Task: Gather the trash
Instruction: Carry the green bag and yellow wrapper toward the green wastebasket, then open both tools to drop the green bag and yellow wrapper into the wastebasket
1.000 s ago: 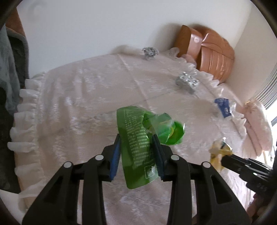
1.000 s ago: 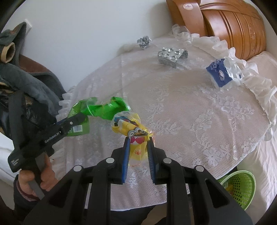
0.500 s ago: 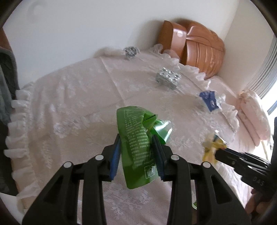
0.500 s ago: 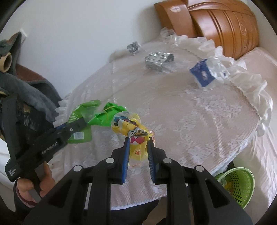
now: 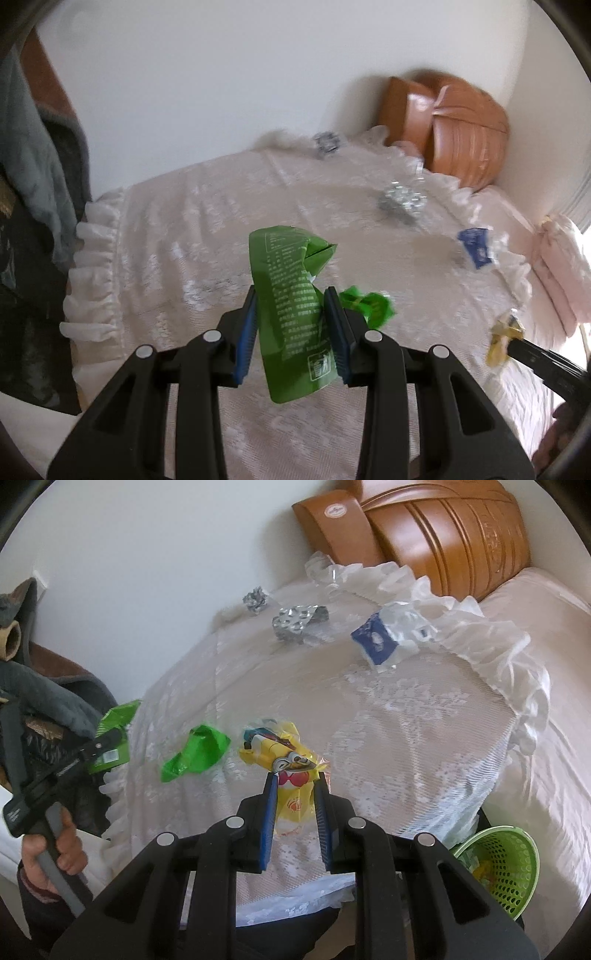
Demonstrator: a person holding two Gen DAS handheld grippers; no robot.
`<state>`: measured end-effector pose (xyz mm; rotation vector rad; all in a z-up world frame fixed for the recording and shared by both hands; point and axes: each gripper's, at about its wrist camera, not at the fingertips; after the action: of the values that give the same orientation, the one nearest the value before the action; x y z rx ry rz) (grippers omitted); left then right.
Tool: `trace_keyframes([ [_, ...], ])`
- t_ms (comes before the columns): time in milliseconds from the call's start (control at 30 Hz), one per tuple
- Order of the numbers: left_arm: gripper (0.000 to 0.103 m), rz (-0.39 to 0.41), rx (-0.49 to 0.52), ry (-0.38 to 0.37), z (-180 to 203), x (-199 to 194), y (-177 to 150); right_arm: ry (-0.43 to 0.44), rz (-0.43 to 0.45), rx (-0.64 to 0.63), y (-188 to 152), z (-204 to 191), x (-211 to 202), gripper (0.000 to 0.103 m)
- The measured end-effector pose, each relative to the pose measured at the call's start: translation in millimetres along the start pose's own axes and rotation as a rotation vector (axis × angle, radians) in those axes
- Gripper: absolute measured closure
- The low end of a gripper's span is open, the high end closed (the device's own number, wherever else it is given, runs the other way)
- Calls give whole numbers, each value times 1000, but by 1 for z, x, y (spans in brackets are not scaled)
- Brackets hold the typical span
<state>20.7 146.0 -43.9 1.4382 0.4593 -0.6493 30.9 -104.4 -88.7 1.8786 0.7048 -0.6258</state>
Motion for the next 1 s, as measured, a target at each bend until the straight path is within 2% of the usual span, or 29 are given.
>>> trace_keyframes([
  [167,68,-8,17,-107,33,-14,0,-25,28,10,-5,8,-15,82],
  [300,68,-22,103,-216,77,-19,-6,-81,63,35,-12,27,-39,82],
  [533,68,-93,209,-455,174,-18,-24,-306,86,136,-57,105,-105,82],
  [733,68,-134,314,-590,249,-24,-48,-414,47,244,-94,166,-121,80],
  [767,68,-146,327,-610,261,-25,-52,-431,39,258,-101,176,-119,77],
  [833,68,-156,347,-630,277,-27,-58,-446,19,285,-110,195,-113,51],
  [867,68,-162,363,-640,286,-28,-62,-456,7,300,-116,205,-110,25],
  [900,68,-165,372,-643,290,-29,-64,-467,2,308,-119,211,-108,15],
  [1000,68,-180,405,-658,309,-31,-73,-485,-39,332,-130,232,-102,12],
])
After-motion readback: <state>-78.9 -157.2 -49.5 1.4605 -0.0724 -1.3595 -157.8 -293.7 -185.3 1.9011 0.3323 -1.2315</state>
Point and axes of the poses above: each gripper's, at about its wrist camera, not at the fingertips, and x roughly the way its jaws point, z to its right, y to its top, and after that the axes turned 11 degrees about z, right-handed
